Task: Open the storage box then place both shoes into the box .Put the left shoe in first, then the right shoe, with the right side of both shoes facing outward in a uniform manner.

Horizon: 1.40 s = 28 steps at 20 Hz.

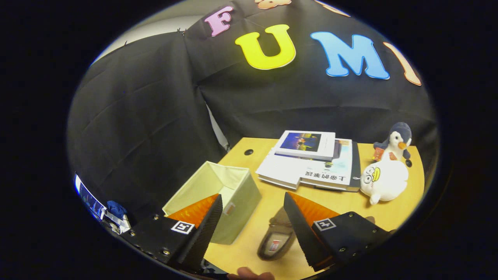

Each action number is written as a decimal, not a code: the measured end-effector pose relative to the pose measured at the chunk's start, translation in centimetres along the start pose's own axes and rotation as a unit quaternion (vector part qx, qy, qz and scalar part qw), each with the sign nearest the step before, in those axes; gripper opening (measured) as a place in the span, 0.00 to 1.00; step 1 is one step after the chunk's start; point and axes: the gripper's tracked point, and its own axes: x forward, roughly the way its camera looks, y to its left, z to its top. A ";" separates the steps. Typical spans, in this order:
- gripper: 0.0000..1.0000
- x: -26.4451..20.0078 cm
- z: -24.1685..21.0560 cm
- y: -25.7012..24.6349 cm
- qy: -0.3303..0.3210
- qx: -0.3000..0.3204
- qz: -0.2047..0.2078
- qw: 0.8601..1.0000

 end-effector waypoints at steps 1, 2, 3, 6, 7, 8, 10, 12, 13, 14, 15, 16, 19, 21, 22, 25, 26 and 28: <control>0.96 -0.5 -1.1 -0.4 0.009 0.001 -0.010 1.000; 0.96 -0.3 -1.9 -1.0 0.016 0.002 -0.018 1.000; 0.96 -0.2 -2.9 -1.7 0.024 0.003 -0.025 0.999; 0.96 0.2 -5.4 -3.0 0.046 0.009 -0.041 0.998; 0.96 0.4 -6.3 -3.4 0.052 0.012 -0.046 0.998; 0.96 0.6 -7.0 -3.6 0.059 0.012 -0.048 0.997; 0.96 1.2 -8.6 -4.4 0.076 0.013 -0.055 0.996; 0.96 2.5 -10.4 -4.9 0.096 0.016 -0.061 0.993; 0.96 3.4 -11.1 -5.3 0.107 0.017 -0.063 0.992; 0.95 3.8 -12.0 -5.7 0.119 0.017 -0.069 0.990; 0.95 4.2 -13.0 -6.3 0.132 0.018 -0.076 0.988; 0.95 4.5 -13.6 -6.6 0.141 0.022 -0.080 0.987; 0.95 5.9 -15.3 -7.1 0.166 0.027 -0.084 0.982; 0.95 6.9 -16.6 -7.9 0.189 0.023 -0.095 0.977; 0.93 7.4 -17.1 -8.2 0.198 0.024 -0.100 0.975; 0.92 9.1 -17.4 -9.7 0.205 0.032 -0.119 0.971; 0.92 9.7 -17.6 -10.2 0.208 0.034 -0.124 0.970; 0.85 10.5 -18.0 -10.7 0.220 0.050 -0.127 0.966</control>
